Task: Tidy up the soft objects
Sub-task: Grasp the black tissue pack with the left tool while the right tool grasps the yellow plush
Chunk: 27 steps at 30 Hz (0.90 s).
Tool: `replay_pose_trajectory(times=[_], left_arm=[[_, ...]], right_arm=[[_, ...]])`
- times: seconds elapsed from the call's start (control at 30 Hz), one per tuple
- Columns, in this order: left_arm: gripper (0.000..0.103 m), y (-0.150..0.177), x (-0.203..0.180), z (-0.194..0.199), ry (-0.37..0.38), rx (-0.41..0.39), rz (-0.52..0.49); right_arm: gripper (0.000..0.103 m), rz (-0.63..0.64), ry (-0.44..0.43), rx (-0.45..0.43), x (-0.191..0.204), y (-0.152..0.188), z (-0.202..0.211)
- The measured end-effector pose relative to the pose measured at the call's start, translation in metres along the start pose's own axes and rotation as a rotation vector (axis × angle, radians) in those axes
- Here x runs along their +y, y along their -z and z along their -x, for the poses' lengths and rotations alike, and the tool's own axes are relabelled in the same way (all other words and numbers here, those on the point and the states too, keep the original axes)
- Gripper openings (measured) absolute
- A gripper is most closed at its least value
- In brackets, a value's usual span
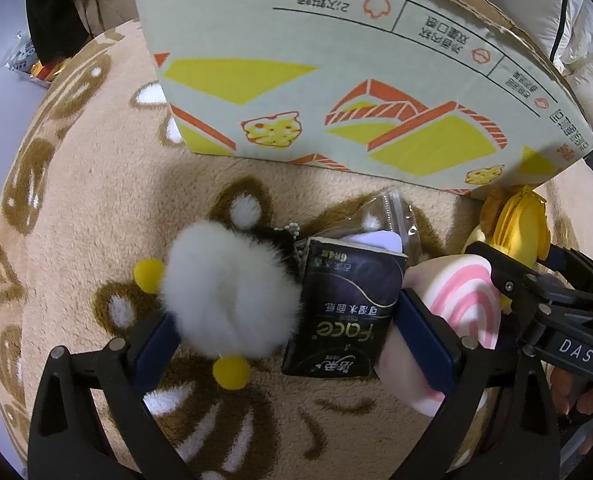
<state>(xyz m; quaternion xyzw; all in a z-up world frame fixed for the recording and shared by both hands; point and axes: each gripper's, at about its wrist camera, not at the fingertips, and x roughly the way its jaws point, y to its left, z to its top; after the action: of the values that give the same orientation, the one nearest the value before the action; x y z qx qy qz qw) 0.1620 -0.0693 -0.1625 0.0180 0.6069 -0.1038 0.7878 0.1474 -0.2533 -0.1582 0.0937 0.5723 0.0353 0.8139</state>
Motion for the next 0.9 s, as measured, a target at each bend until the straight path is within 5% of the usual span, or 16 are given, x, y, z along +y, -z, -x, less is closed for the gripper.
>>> replay_pose_trajectory(times=[0.33, 0.43, 0.53, 0.9], left_arm=[[0.093, 0.000, 0.002, 0.000, -0.011, -0.003, -0.002], [0.079, 0.000, -0.001, 0.003, 0.001, -0.013, -0.020], [0.054, 0.000, -0.001, 0.003, 0.060, -0.003, -0.020], [0.054, -0.001, 0.013, 0.004, 0.071, -0.011, 0.015]], right_arm=[[0.092, 0.008, 0.000, -0.002, 0.002, 0.001, -0.001], [0.089, 0.026, 0.005, -0.008, 0.006, 0.003, -0.001], [0.087, 0.027, 0.003, -0.008, 0.009, 0.004, -0.001], [0.085, 0.028, 0.001, -0.017, 0.005, 0.006, 0.009]])
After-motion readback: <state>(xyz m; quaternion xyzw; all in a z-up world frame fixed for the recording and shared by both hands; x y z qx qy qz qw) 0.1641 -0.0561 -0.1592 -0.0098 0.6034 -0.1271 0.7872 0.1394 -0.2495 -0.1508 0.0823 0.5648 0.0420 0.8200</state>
